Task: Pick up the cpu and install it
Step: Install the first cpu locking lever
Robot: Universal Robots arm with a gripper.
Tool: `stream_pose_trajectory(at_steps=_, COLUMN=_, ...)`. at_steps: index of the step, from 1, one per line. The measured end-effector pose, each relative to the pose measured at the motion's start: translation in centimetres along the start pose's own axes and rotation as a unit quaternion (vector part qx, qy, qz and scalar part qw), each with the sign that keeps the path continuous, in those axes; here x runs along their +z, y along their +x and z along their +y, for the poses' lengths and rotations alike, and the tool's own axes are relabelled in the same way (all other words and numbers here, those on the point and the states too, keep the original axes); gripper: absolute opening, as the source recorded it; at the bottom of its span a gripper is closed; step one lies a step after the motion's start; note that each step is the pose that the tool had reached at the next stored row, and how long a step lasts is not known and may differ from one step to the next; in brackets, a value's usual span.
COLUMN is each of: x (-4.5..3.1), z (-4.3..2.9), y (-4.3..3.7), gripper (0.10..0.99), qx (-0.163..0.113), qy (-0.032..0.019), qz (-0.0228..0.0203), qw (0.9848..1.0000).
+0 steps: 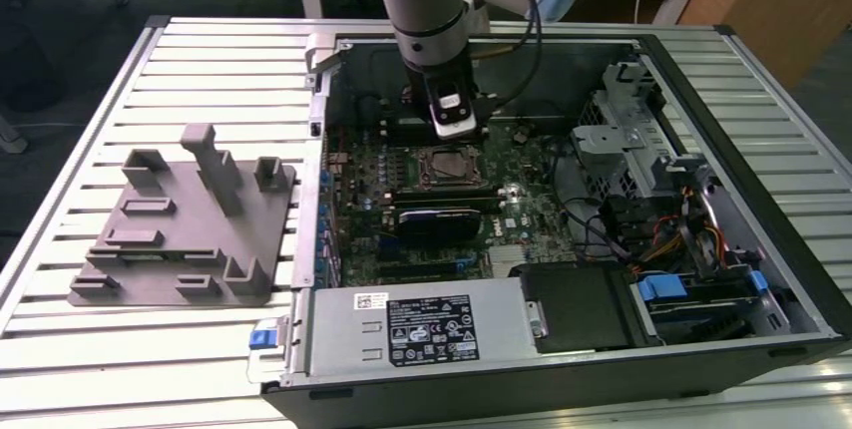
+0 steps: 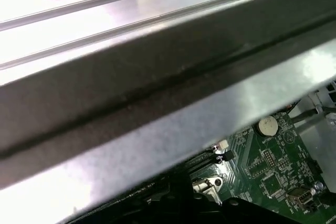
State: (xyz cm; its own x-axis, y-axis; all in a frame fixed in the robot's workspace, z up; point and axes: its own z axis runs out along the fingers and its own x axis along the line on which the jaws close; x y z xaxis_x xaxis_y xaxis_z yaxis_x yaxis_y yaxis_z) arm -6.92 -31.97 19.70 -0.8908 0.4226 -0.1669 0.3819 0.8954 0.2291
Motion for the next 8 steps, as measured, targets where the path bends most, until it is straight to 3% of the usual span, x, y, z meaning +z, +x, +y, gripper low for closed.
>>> stream_pose_trajectory(at_steps=8, x=0.10, z=0.14, y=0.09, gripper=0.106, qx=0.001, qy=0.0020, qz=-0.0011, qw=1.0000)
